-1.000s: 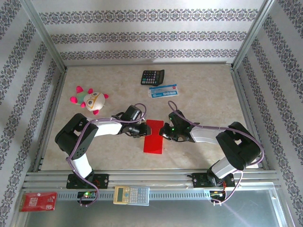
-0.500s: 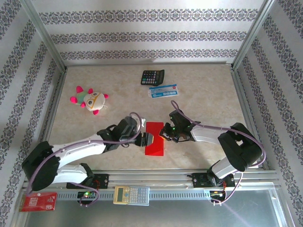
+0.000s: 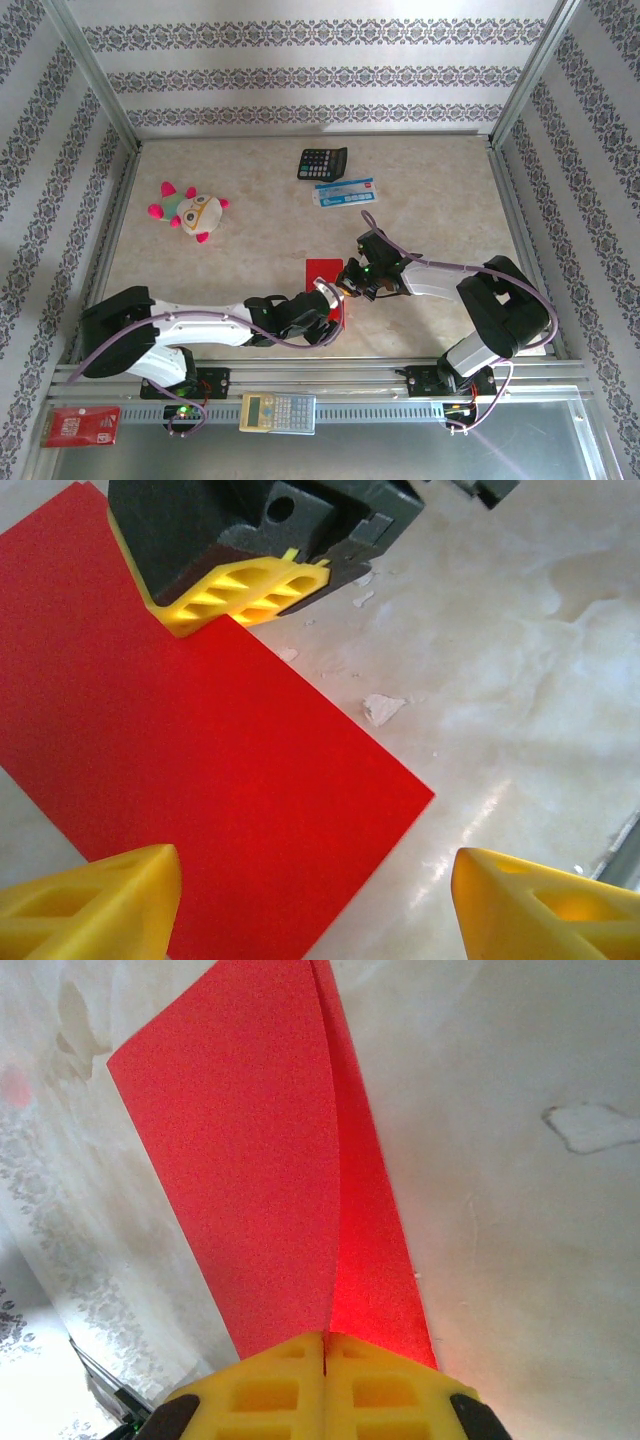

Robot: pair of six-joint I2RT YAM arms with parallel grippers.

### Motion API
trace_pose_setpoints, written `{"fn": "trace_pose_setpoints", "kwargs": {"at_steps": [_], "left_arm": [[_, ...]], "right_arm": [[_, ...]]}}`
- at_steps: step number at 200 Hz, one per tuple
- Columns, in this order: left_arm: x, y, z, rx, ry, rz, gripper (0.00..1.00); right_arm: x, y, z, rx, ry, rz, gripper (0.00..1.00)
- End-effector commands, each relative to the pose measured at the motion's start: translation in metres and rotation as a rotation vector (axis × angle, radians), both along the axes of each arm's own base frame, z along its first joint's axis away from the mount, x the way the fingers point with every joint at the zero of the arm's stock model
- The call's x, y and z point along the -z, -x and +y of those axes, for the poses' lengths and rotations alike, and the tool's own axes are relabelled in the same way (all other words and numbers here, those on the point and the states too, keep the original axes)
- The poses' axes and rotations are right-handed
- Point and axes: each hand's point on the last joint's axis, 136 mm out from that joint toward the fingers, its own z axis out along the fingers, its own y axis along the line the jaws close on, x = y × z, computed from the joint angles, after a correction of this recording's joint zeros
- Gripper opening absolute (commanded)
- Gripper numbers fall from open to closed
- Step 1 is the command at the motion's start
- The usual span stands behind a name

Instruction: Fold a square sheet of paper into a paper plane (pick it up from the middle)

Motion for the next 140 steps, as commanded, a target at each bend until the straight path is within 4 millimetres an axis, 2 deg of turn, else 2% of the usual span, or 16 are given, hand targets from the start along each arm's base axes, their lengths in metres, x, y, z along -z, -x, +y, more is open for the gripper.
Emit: {"fn": "trace_pose_setpoints", "kwargs": {"at_steps": [1,21,52,86,140], "left_arm": [[-0.0099,-0.0064,-0.0135,0.025,0.003,-0.063,0.70],[-0.0077,-0.0086,-0.0143,0.027,-0.011,-0.071,0.62],[-0.0127,-0.0122,-0.0142,0.018,-0.007,-0.089,0.39],[-0.0123,-0.0131,-0.0152,0.016,0.003,-0.077,0.19],[-0.0156,-0.0148,-0.0128,0.010,0.059,-0.036,0.00]], "right_arm": [[-0.0006,-0.0025,0.0001,0.014,-0.013,0.023,0.01],[0.0001,-0.0023,-0.0004,0.016,-0.012,0.023,0.01],[0.0018,-0.0018,-0.0008,0.016,-0.014,0.025,0.01],[0.0029,-0.0013,-0.0012,0.016,-0.013,0.028,0.00],[0.0034,-0.0018,-0.0025,0.011,-0.009,0.022,0.03]]}}
